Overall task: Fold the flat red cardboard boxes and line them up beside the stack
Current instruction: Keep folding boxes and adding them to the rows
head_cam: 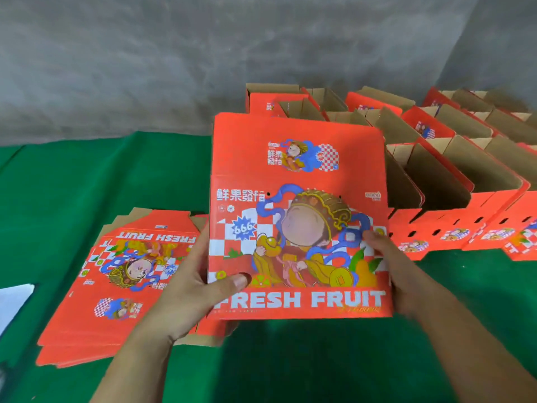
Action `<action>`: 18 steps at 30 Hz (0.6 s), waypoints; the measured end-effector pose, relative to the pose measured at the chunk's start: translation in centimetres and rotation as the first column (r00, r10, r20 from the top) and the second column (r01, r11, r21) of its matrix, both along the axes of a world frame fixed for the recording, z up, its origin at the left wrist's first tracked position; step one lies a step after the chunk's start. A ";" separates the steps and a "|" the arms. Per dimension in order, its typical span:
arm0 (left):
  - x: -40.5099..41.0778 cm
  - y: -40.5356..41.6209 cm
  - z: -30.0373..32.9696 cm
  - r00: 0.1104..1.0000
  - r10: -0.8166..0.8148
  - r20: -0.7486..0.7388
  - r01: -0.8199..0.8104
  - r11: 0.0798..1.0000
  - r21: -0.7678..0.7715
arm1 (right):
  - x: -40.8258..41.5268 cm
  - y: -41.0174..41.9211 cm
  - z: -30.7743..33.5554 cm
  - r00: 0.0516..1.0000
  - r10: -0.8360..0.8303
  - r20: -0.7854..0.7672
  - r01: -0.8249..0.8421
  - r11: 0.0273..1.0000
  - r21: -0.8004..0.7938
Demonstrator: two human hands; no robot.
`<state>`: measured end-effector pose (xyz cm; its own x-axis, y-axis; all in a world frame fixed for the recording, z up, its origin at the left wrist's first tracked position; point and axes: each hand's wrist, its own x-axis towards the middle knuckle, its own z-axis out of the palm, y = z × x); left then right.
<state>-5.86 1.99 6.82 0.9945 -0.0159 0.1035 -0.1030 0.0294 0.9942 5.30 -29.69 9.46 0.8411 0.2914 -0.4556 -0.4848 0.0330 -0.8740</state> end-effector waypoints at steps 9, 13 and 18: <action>2.7 -4.3 -5.9 0.929 0.297 -0.221 -0.329 0.936 -0.124 | -5.2 -3.6 -9.8 0.857 0.318 0.405 -0.154 0.909 -0.386; 5.1 -5.3 -7.8 0.889 0.318 -0.328 -0.382 0.912 -0.151 | -5.9 -4.1 -12.8 0.820 0.212 0.532 -0.010 0.934 -0.357; 9.6 -7.0 -9.1 0.858 0.436 -0.271 -0.440 0.897 0.049 | -5.6 -2.7 -15.5 0.805 0.014 0.593 0.234 0.911 -0.339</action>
